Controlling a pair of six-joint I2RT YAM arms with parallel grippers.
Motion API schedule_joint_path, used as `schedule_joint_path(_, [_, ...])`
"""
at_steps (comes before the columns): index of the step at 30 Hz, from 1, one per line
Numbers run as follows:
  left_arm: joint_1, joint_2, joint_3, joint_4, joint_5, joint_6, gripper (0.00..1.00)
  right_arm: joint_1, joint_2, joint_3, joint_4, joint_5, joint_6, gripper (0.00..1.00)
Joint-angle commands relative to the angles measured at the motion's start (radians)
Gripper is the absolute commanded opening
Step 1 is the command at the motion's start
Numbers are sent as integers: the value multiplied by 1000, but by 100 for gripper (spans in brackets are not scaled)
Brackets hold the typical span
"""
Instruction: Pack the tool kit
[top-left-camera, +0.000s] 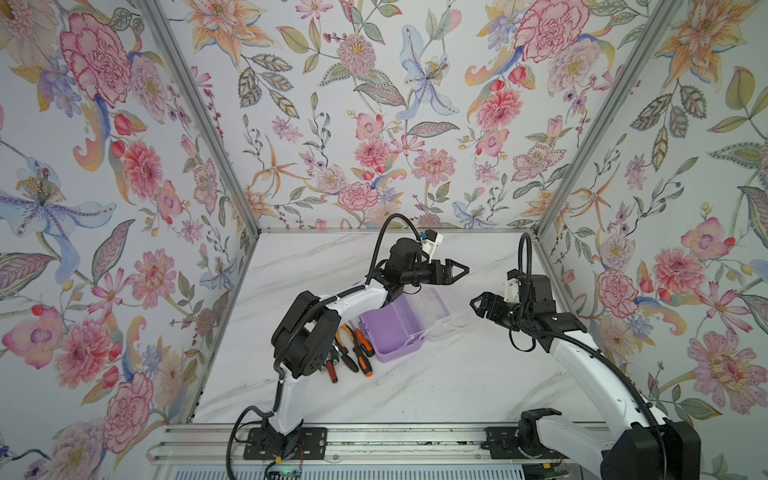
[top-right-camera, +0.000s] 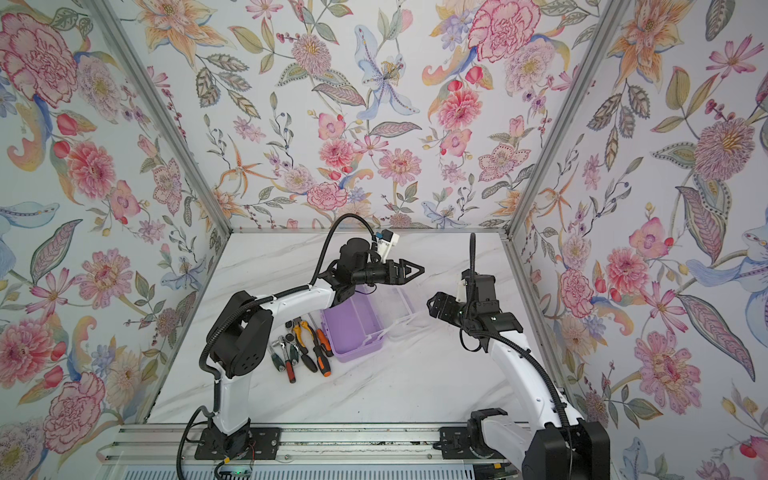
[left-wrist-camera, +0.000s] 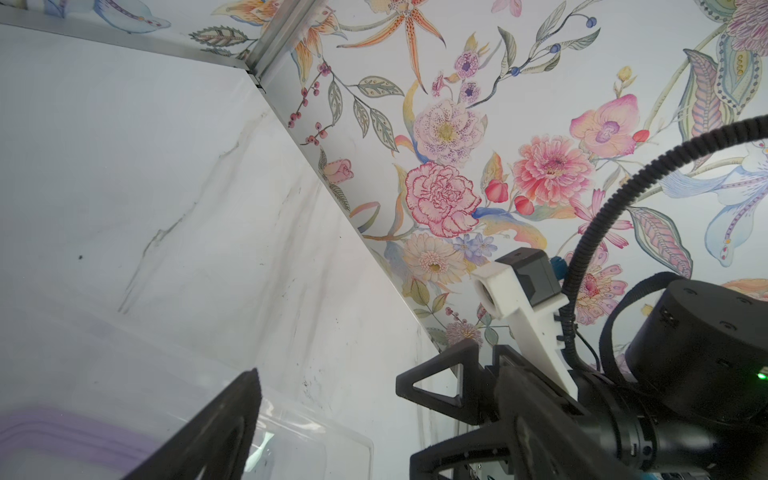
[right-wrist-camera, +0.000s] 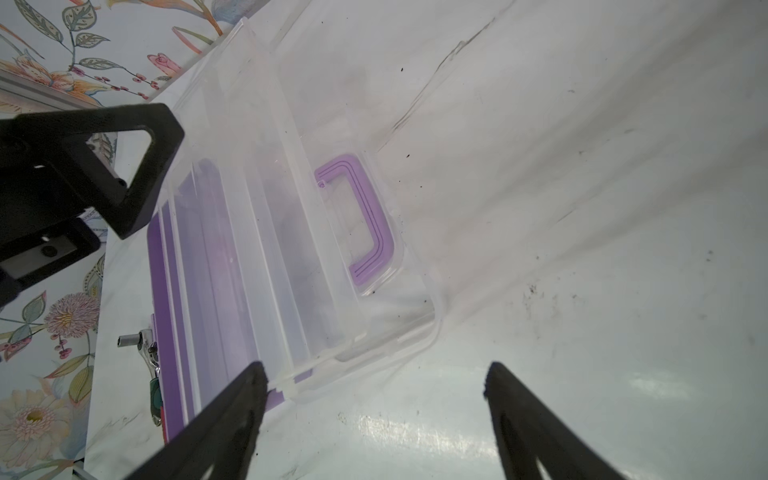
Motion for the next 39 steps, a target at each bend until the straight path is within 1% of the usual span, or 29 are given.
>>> schedule_joint_path(1, [49,-134,-67,-141,-123,109,92,32,7,56,-11,26,-4,83])
schedule_joint_path(4, [95,-253,-194,-259,-289,172,92,77,28,82,-9,50,-8,82])
schedule_joint_path(6, [123,-329,-278,-361,-420,215,92,110,48,100,-7,67,-10,82])
schedule_joint_path(10, [157,-454,-427,-481,-602,255,91,153,90,129,-1,79,-21,81])
schedule_joint_path(12, [162,-500,-486,-511,-649,255,90,164,110,136,7,76,-22,79])
schedule_joint_path(16, [174,-520,-580,-484,-648,221,89,178,141,151,18,71,-23,78])
schedule_joint_path(20, [174,-501,-607,-460,-639,210,88,183,153,161,17,72,-27,77])
schedule_joint_path(25, [173,-465,-594,-451,-628,216,87,181,167,169,18,71,-32,77])
schedule_joint_path(27, [173,-445,-582,-434,-614,223,86,181,178,172,17,71,-33,77])
schedule_joint_path(31, [172,-368,-551,-397,-580,231,85,183,190,179,22,62,-31,77])
schedule_joint_path(39, [151,-269,-450,-339,-510,231,83,190,207,183,27,52,-23,75])
